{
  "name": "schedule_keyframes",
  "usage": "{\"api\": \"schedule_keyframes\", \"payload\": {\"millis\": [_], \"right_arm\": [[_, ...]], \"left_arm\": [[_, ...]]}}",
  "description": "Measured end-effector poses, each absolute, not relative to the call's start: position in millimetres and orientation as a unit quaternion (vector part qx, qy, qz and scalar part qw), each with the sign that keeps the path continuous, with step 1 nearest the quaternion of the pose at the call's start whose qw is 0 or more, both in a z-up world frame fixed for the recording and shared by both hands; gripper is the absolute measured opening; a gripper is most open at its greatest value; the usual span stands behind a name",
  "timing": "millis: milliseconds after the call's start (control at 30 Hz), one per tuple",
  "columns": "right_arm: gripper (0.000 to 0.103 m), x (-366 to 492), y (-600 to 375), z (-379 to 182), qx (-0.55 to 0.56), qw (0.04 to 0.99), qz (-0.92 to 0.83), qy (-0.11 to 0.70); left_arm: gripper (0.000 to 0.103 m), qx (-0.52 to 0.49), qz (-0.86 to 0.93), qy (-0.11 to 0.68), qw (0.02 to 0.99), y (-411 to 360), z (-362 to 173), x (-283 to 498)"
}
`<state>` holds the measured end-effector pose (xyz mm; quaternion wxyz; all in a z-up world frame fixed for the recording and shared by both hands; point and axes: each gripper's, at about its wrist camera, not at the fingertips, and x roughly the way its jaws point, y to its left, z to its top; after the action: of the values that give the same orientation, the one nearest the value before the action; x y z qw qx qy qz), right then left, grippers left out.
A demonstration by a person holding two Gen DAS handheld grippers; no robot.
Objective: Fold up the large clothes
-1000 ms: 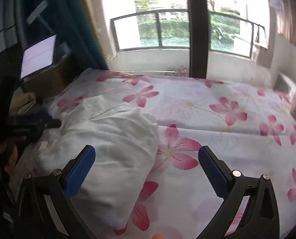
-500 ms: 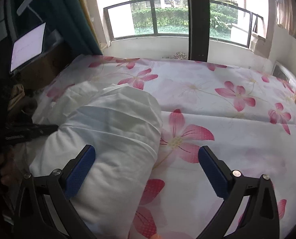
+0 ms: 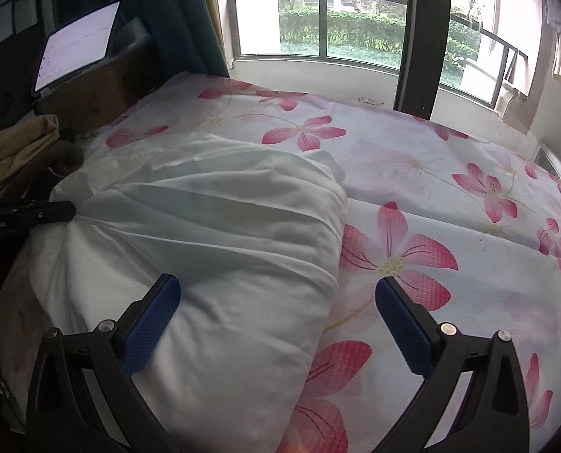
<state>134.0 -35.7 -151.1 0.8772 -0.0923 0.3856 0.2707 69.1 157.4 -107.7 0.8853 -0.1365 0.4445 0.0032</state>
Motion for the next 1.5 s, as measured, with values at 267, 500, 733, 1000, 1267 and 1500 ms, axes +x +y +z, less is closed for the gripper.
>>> {"api": "schedule_keyframes", "payload": {"millis": [267, 500, 733, 1000, 1267, 1500], "right_arm": [[0.102, 130.9, -53.2, -140.9, -0.066, 0.88, 0.259, 0.393], [0.102, 122.9, -57.6, -166.0, -0.065, 0.874, 0.252, 0.41], [0.102, 116.6, -58.0, -163.2, -0.068, 0.878, 0.241, 0.409], [0.102, 108.6, -62.0, -151.1, -0.061, 0.881, 0.238, 0.405], [0.102, 100.6, -68.0, -143.4, -0.057, 0.883, 0.24, 0.399], [0.102, 94.9, -73.0, -151.1, -0.058, 0.879, 0.238, 0.408]], "left_arm": [[0.006, -0.152, 0.006, 0.468, 0.871, 160.2, -125.8, 66.8], [0.008, -0.159, 0.011, 0.473, 0.866, 161.2, -141.7, 66.2], [0.011, -0.158, 0.037, 0.464, 0.871, 156.8, -126.6, 62.8], [0.049, -0.168, 0.038, 0.423, 0.889, 148.8, -92.8, 44.6], [0.052, -0.162, 0.031, 0.435, 0.885, 132.5, -99.7, 39.9], [0.052, -0.148, 0.051, 0.471, 0.868, 129.7, -133.0, 35.0]]}}
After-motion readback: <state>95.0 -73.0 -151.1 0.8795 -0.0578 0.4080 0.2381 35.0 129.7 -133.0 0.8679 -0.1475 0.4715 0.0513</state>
